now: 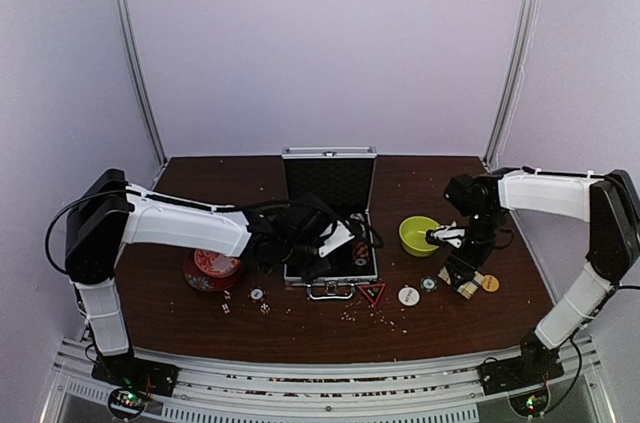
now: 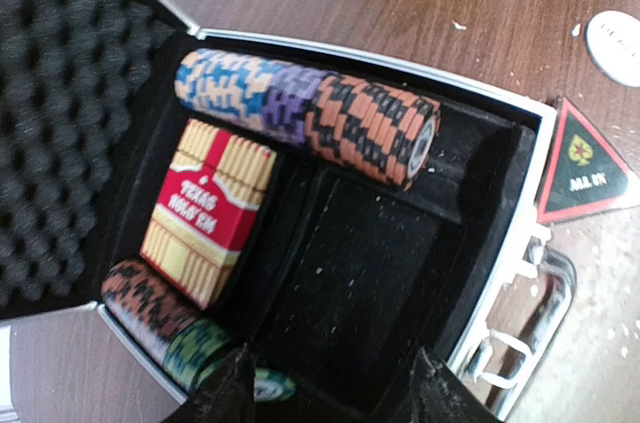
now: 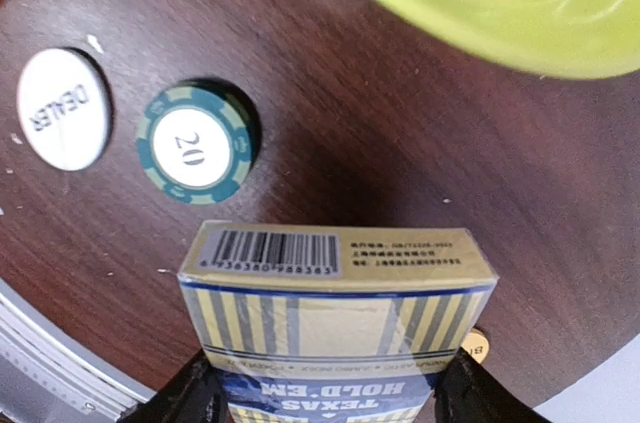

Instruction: Pack up texas hold em set

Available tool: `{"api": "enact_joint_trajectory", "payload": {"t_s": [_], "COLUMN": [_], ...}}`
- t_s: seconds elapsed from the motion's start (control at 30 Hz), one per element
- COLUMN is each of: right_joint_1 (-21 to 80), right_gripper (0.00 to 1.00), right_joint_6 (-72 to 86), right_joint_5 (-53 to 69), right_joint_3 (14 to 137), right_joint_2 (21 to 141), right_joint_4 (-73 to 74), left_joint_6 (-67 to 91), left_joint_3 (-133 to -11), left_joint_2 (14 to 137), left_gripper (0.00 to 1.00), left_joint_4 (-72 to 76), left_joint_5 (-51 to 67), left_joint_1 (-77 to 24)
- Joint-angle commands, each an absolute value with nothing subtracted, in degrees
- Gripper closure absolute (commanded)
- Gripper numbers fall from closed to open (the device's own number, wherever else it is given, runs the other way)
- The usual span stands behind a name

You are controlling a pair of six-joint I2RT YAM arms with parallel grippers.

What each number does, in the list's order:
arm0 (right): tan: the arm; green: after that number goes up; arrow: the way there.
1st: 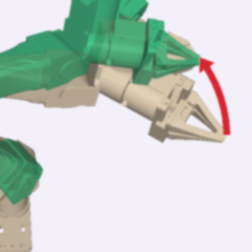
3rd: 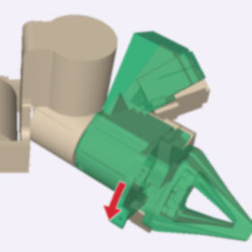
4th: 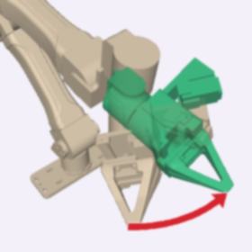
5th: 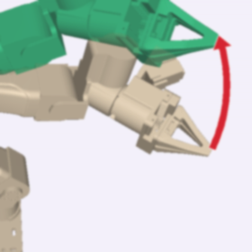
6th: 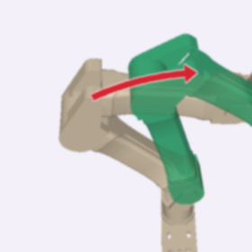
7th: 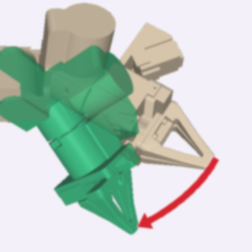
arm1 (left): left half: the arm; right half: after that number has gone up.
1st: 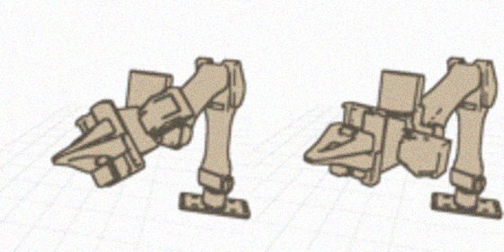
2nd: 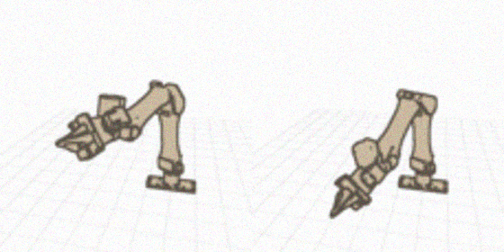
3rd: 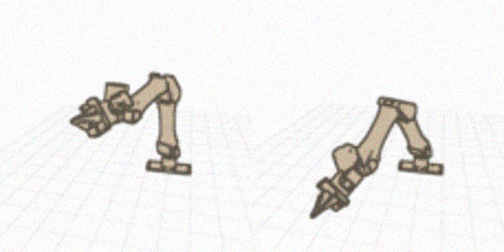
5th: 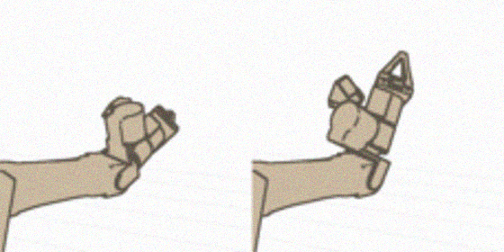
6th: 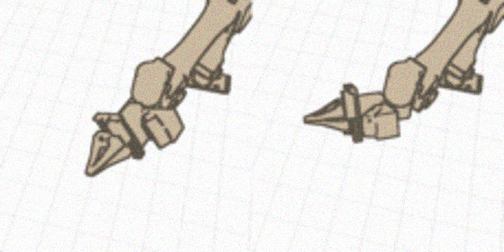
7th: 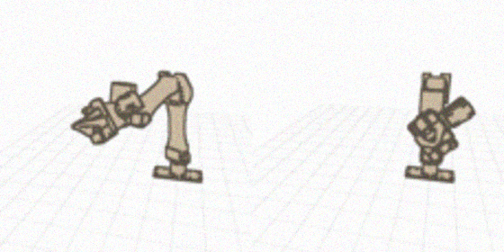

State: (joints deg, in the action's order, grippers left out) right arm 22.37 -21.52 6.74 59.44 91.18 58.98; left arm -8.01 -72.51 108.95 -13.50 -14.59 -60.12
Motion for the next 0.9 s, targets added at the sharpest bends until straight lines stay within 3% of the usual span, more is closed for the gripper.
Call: {"api": "enact_joint_trajectory", "payload": {"t_s": [0.0, 0.27, 0.57, 0.87], "right_joint_1": [23.2, 30.2, 40.5, 48.0], "right_gripper": [0.42, 0.46, 0.48, 0.46], "right_joint_6": [-25.2, -30.4, -33.1, -36.0], "right_joint_5": [9.9, 12.6, 11.2, 9.6], "right_joint_3": [65.9, 79.6, 92.9, 100.5], "right_joint_2": [86.3, 88.9, 100.5, 110.7], "right_joint_4": [63.8, 63.4, 56.5, 53.1], "left_joint_6": [-6.2, 0.8, 10.6, 14.9], "left_joint_3": [-69.9, -63.9, -56.1, -55.6], "left_joint_2": [101.8, 93.3, 82.7, 81.1], "left_gripper": [0.46, 0.44, 0.44, 0.44], "left_joint_4": [-11.8, -14.8, -13.3, -11.0], "left_joint_5": [-16.7, -21.3, -21.0, -20.7], "left_joint_1": [-60.5, -57.8, -50.0, -49.7]}}
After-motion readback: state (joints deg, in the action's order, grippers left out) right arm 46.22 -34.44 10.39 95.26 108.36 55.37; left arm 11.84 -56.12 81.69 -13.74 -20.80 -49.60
